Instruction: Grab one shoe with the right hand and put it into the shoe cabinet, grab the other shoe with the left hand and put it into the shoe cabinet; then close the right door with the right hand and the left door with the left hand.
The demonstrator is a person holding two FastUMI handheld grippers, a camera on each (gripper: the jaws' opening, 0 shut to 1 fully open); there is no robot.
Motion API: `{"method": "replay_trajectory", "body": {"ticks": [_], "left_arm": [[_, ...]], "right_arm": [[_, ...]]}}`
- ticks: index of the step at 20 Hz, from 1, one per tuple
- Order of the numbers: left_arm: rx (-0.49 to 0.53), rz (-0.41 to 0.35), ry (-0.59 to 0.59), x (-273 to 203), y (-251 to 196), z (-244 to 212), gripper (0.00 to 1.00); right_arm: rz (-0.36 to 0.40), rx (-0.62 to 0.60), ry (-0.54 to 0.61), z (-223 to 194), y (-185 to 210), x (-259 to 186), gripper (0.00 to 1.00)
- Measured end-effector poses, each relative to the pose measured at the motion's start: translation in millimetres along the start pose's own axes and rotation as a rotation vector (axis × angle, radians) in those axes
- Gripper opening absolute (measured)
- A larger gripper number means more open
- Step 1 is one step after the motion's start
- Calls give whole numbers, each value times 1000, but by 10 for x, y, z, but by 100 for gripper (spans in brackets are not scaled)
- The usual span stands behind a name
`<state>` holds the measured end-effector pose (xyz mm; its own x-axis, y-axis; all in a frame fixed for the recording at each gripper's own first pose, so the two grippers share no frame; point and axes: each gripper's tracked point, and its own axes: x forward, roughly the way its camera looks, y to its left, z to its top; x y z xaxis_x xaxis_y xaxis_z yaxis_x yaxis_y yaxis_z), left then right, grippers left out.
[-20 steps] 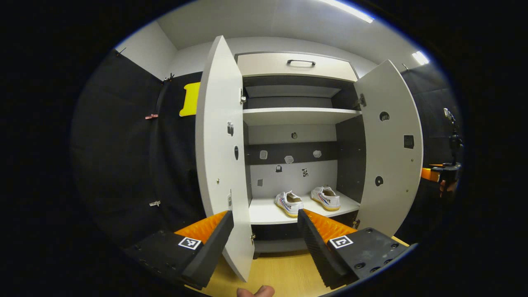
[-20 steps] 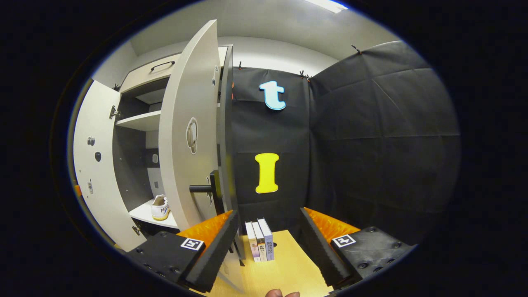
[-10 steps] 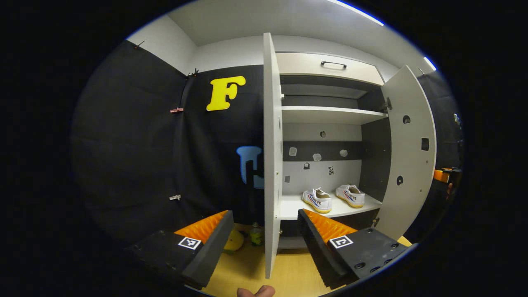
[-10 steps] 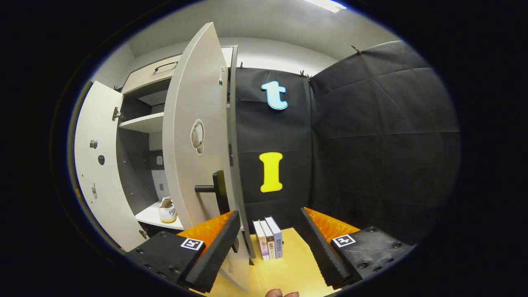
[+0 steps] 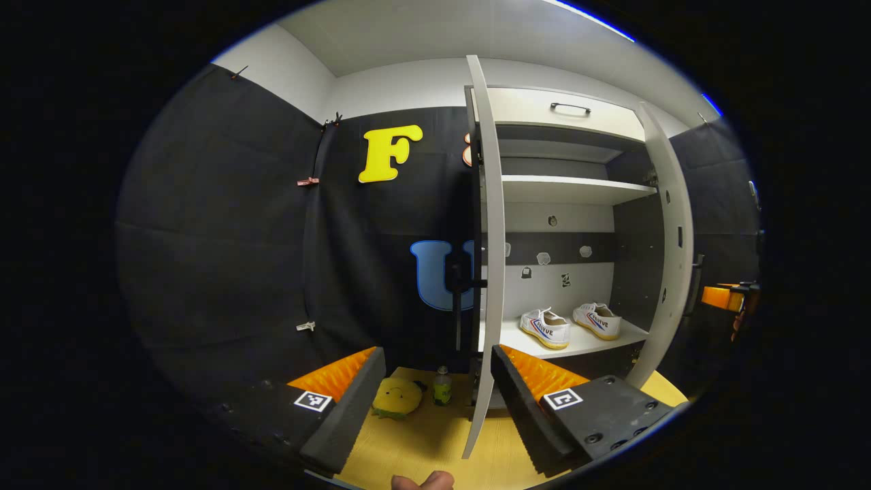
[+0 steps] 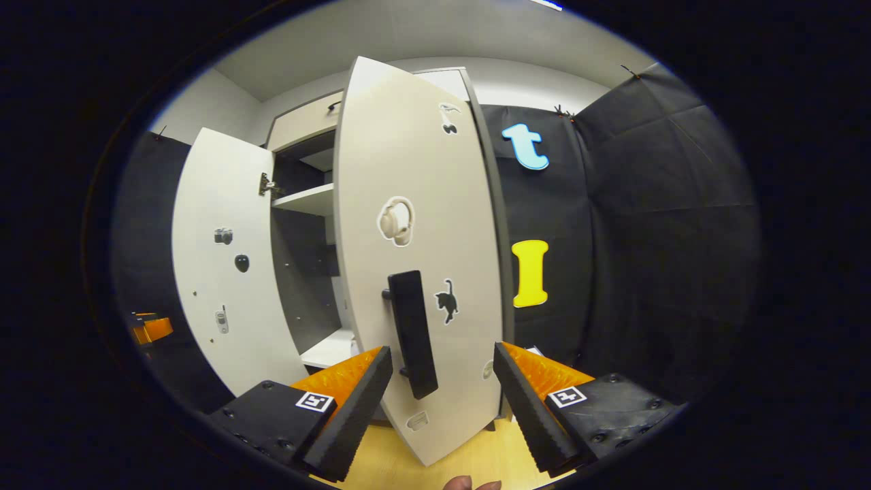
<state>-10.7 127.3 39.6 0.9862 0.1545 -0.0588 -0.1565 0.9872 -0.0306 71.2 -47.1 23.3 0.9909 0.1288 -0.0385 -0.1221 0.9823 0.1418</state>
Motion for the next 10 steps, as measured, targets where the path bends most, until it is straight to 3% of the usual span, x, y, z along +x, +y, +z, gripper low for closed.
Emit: {"method": "replay_trajectory", "body": {"ticks": [5, 10], "left_arm": [[15, 30, -12, 188, 226, 20, 97], [-7, 41, -7, 470, 430, -12, 97]], "right_arm": [[57, -3, 14, -77, 449, -186, 98], [25, 42, 45, -203, 498, -278, 98]]}}
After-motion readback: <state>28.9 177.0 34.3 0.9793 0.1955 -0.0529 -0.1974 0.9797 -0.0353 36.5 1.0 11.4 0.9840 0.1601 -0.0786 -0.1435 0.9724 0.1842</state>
